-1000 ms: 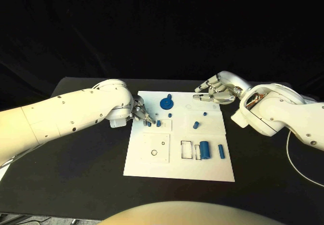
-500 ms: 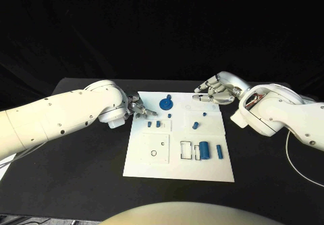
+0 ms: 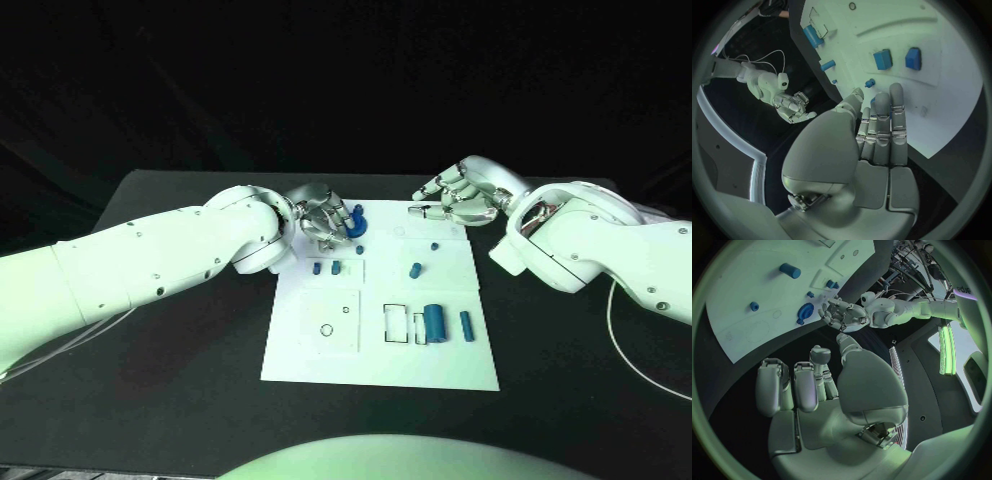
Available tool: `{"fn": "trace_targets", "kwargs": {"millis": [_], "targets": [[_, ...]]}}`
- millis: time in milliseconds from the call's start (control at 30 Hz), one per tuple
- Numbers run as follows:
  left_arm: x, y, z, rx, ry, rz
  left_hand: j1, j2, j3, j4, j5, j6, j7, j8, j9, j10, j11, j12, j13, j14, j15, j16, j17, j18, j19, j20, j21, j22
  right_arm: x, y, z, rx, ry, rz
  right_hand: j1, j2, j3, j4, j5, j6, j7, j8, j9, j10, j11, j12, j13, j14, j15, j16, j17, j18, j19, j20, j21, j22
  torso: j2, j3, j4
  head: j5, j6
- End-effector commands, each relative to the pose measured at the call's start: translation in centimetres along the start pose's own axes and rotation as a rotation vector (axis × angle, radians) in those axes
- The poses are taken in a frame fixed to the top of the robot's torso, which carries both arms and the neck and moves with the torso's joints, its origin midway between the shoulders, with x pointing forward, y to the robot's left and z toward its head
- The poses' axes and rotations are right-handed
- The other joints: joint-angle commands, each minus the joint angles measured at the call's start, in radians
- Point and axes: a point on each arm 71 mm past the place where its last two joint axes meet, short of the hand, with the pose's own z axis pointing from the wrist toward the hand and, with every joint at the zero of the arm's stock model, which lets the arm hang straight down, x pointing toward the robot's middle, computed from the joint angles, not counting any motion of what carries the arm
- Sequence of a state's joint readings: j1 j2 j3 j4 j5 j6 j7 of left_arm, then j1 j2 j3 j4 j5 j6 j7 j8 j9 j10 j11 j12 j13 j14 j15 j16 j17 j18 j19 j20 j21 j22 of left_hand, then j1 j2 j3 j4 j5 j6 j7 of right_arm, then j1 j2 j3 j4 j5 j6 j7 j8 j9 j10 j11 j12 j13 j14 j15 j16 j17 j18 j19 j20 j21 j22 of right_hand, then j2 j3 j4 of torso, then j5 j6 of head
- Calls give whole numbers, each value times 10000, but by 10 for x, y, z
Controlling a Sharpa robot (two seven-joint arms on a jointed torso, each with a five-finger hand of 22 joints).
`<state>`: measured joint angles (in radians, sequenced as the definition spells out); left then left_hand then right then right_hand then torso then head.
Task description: Assemble the parts on the task board
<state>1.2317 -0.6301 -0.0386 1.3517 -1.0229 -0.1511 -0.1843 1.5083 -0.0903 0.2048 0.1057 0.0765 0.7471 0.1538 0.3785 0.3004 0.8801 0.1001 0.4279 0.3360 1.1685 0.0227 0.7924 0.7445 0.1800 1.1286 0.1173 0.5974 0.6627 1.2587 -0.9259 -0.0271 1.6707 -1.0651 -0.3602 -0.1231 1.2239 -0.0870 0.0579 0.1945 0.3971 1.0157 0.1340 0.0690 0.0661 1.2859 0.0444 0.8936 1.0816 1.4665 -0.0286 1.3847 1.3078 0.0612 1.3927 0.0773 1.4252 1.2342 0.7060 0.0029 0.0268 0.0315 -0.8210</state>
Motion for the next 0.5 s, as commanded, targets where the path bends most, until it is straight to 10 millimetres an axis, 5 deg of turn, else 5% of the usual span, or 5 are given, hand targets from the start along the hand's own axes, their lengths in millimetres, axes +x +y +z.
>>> {"fn": "trace_targets", "kwargs": {"millis": [33, 167, 200, 300, 500], "targets": [[0, -15, 3, 1924, -779, 1942, 65, -193, 202, -83, 51, 471, -87, -509, -500, 278, 28, -655, -761, 255, -31, -117, -252, 40, 246, -16, -111, -104, 2, 1, 0, -67, 135, -36, 76, 32, -49, -10, 34, 53, -24, 31, 14, -89, 6, -13, -1, 513, -4, -50, 47, 107, -70, 18, -34, -4, 4, -1, -13, -41, 37], [7, -19, 8, 2106, -756, 3066, -164, -301, 132, -132, 51, 1024, -90, -1057, -1005, 400, 22, -1237, -1514, 1227, -83, 829, 252, 25, 947, -19, 23, -116, 2, 1, 1, -67, 145, -35, 76, 32, -49, -10, 34, 53, -24, 31, 14, -89, 6, -13, -1, 513, -4, -50, 47, 107, -70, 18, -34, -4, 1, 5, -8, -66, 44], [10, -20, 10, 2097, -692, 3452, -313, -346, 54, -99, 30, 1248, -119, -1196, -1140, 624, -32, -1316, -1701, 2406, -139, 2970, 2319, -116, 1766, -87, 1133, 790, 2, 1, 1, -69, 148, -34, 82, 37, -50, -9, 38, 53, -24, 31, 14, -87, 6, -6, 3, 515, -5, -44, 55, 106, -68, 18, -32, 0, -1, 8, -7, -66, 53], [14, -23, 13, 2027, -562, 4088, -424, -354, -8, -90, 29, 1663, -147, -1432, -1363, 1021, -114, -1464, -2009, 3036, -229, 4593, 3898, -431, 2676, -176, 3006, 2480, 2, 1, 1, -73, 156, -33, 82, 37, -50, -9, 38, 53, -24, 31, 14, -87, 6, -6, 3, 515, -5, -44, 55, 106, -68, 18, -32, 0, 4, 6, 0, -76, 59], [21, -26, 20, 1683, -144, 4947, -521, -381, 4, -53, 21, 2284, -244, -1659, -1579, 1781, -261, -1656, -2307, 3237, -346, 5093, 4212, -622, 3126, -316, 4215, 3629, 3, 2, 1, -89, 165, -30, 82, 37, -50, -9, 38, 53, -24, 31, 14, -87, 6, -6, 3, 515, -5, -44, 55, 106, -68, 18, -32, 0, -3, 6, -7, -81, 59]]}}
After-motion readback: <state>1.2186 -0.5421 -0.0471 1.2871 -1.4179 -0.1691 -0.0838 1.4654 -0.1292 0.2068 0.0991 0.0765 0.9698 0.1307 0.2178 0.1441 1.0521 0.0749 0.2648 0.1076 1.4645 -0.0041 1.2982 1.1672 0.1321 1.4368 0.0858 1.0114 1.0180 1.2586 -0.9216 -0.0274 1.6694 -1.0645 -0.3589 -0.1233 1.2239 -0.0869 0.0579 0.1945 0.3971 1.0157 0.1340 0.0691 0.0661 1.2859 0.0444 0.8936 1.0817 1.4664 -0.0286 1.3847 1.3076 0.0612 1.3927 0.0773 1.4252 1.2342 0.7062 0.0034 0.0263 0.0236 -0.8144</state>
